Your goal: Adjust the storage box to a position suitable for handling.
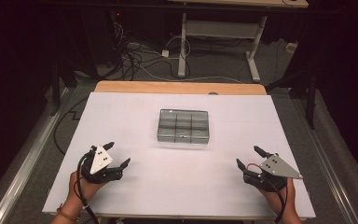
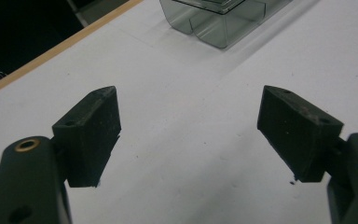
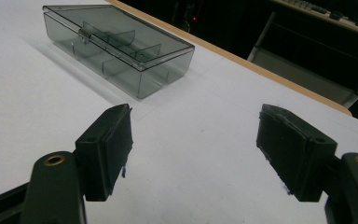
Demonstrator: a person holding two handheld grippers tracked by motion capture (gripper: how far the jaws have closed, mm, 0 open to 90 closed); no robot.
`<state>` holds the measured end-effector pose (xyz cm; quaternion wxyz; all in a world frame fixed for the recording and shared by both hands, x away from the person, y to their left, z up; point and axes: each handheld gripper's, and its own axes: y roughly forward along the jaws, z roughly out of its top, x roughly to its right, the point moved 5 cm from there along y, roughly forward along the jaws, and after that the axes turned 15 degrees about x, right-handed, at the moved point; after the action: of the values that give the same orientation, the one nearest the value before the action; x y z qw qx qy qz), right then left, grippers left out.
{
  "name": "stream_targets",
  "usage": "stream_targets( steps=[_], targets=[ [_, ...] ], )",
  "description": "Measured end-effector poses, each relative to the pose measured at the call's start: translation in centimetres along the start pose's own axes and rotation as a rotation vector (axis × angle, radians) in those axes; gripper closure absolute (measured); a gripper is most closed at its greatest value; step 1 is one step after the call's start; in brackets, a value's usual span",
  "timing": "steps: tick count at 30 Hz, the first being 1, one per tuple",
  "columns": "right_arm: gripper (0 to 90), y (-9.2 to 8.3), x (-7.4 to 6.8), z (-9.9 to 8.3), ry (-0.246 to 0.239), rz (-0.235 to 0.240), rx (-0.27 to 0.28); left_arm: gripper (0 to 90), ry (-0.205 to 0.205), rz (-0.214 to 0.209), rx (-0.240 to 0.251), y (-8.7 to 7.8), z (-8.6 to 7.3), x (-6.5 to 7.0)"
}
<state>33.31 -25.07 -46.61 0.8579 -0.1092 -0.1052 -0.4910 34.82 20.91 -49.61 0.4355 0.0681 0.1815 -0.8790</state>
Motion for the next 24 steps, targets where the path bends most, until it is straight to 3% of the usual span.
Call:
stream_targets(
  steps=[5,10,13,19,21,24],
  targets=[
    [30.9,0.0,0.3,-0.3,0.005,-0.020,-0.008,24.1,0.005,-0.008,-0.019,0.2,-0.2,0.1],
    [39.7,0.1,0.5,-0.6,0.019,-0.029,-0.024,40.4,-0.009,-0.026,-0.026,0.2,-0.5,0.1],
    [59.0,0.5,0.5,-0.9,0.014,-0.031,-0.049,52.9,0.015,-0.044,-0.051,0.2,-0.7,0.3],
    [83.5,1.5,0.5,-1.0,0.027,-0.030,-0.096,76.3,-0.015,-0.084,-0.095,1.2,-0.6,0.1],
    [88.6,2.2,0.4,-0.9,0.052,-0.017,-0.106,84.1,-0.010,-0.085,-0.098,2.2,-0.2,-0.3],
    [90.0,3.7,0.4,-0.6,0.042,-0.032,-0.110,87.7,-0.043,-0.103,-0.100,3.7,0.5,-0.8]
  ],
)
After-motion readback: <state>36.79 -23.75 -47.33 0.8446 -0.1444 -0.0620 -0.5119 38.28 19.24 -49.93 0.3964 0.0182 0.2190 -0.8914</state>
